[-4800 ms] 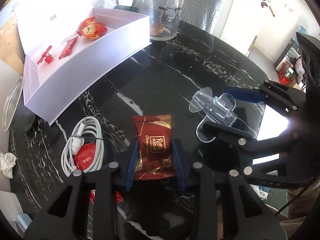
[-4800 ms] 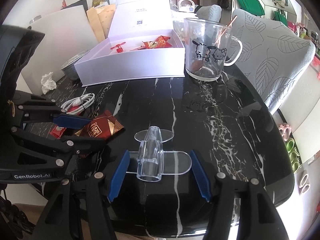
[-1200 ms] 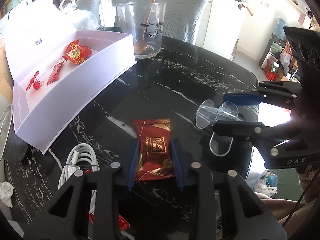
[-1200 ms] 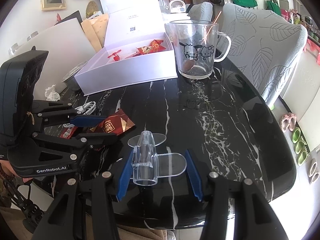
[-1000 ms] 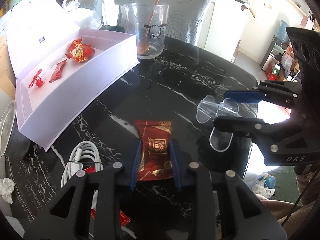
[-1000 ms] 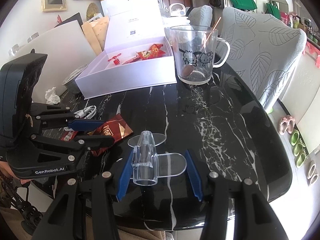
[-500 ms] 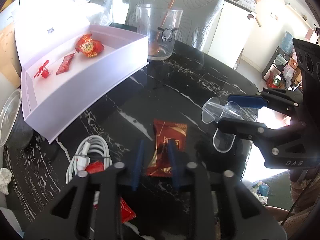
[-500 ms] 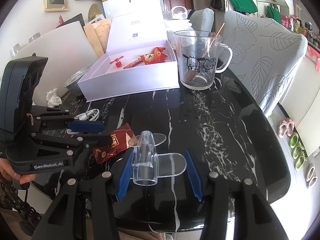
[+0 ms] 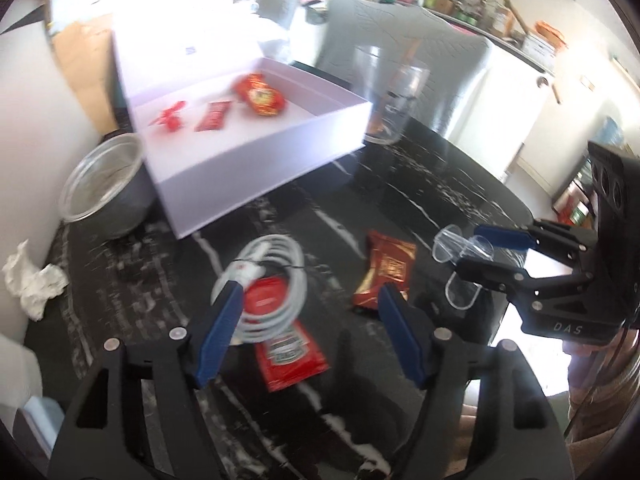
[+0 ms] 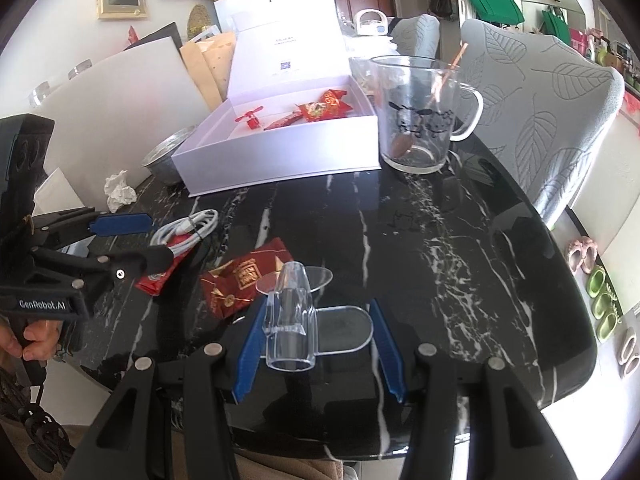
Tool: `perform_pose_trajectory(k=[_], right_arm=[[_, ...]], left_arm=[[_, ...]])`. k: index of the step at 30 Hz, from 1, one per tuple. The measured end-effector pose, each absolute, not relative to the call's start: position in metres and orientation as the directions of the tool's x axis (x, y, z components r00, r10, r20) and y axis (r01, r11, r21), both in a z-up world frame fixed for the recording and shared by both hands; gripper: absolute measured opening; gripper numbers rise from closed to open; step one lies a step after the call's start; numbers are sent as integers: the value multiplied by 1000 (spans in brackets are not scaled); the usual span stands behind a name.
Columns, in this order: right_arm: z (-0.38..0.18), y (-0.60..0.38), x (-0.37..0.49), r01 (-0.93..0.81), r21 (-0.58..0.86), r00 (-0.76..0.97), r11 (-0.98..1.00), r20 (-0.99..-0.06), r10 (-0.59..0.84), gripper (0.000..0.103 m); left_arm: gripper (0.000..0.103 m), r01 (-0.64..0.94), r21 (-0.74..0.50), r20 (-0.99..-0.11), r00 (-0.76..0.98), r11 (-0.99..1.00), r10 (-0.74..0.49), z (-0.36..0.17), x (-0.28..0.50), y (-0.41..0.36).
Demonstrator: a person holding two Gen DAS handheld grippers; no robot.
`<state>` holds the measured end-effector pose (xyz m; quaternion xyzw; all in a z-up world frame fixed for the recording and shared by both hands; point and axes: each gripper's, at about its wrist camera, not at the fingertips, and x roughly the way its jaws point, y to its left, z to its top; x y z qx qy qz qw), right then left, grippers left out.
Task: Organize objects
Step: 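Grasp the white cable bundle with the left gripper while the right gripper grasps the clear plastic piece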
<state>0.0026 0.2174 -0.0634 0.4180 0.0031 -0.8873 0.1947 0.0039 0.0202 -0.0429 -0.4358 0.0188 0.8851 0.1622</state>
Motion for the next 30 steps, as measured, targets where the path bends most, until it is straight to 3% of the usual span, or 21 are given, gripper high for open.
perform_pose_trajectory(k=[4, 14, 18, 20, 21, 30], right_arm=[[-64, 206, 0, 380, 159, -564, -911, -741, -364, 52], [-62, 197, -14, 393, 150, -555, -907, -748, -364, 52], [-63, 199, -20, 385, 151, -551, -910, -753, -358, 52], [-64, 199, -22, 385, 153, -549, -910, -755, -359, 52], [-64, 199, -23, 385, 151, -550, -911, -755, -358, 52], [-52, 198, -23, 394, 152, -571, -906, -732, -371, 52]], left_arm=[[74, -261, -106, -782, -575, -960, 243, -45, -1, 5], [74, -258, -104, -840, -494, -961, 224, -74, -30, 8], [74, -254, -109, -826, -515, -961, 230, -76, -34, 5], [58, -255, -110, -824, -518, -961, 231, -76, -36, 4], [56, -258, -106, -822, -522, -960, 230, -75, -36, 4], [55, -244, -137, -810, -530, -960, 250, -58, -37, -4]])
